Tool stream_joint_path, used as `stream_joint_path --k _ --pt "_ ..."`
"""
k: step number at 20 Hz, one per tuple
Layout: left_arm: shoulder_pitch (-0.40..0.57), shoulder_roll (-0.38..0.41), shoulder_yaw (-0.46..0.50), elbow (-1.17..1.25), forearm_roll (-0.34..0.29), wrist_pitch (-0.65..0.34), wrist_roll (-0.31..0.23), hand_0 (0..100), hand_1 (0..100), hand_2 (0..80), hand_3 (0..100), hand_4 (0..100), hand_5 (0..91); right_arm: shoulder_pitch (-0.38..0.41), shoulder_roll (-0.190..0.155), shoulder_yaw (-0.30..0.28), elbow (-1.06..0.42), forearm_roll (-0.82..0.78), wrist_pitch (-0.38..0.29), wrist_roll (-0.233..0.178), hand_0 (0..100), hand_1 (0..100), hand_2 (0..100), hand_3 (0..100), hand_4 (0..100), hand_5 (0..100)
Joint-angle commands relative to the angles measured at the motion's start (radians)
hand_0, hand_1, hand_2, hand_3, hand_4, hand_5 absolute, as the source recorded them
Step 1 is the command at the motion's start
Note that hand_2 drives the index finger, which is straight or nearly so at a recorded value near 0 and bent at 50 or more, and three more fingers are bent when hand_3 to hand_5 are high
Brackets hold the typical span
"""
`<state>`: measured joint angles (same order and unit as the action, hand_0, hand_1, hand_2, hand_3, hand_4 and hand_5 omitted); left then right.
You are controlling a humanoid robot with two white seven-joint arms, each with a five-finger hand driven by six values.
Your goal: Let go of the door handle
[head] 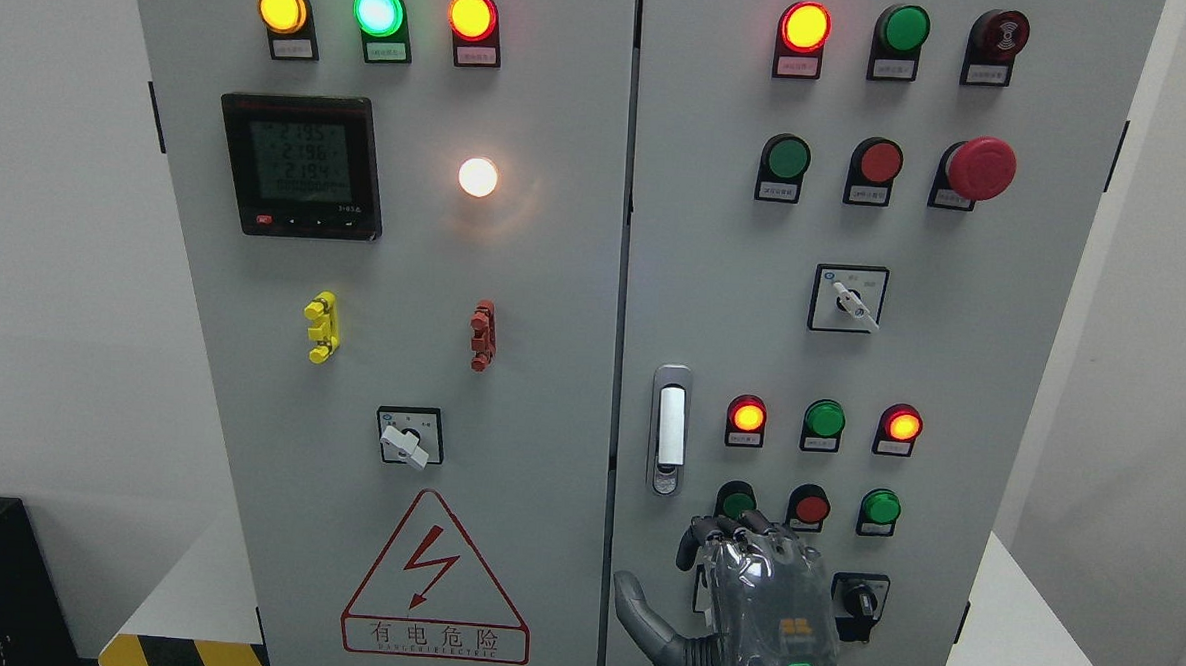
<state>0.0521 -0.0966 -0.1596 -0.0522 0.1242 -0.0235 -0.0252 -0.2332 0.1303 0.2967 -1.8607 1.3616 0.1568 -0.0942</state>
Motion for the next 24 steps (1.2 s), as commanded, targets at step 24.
stream_joint_path --k 24 --pt "0.000 0.000 0.000 0.000 0.000 -0.006 -0.001 0 0 4.4 10 0 0.0 -0.189 0.005 -0.005 0.021 0.051 0.089 0.090 11 48 76 95 75 69"
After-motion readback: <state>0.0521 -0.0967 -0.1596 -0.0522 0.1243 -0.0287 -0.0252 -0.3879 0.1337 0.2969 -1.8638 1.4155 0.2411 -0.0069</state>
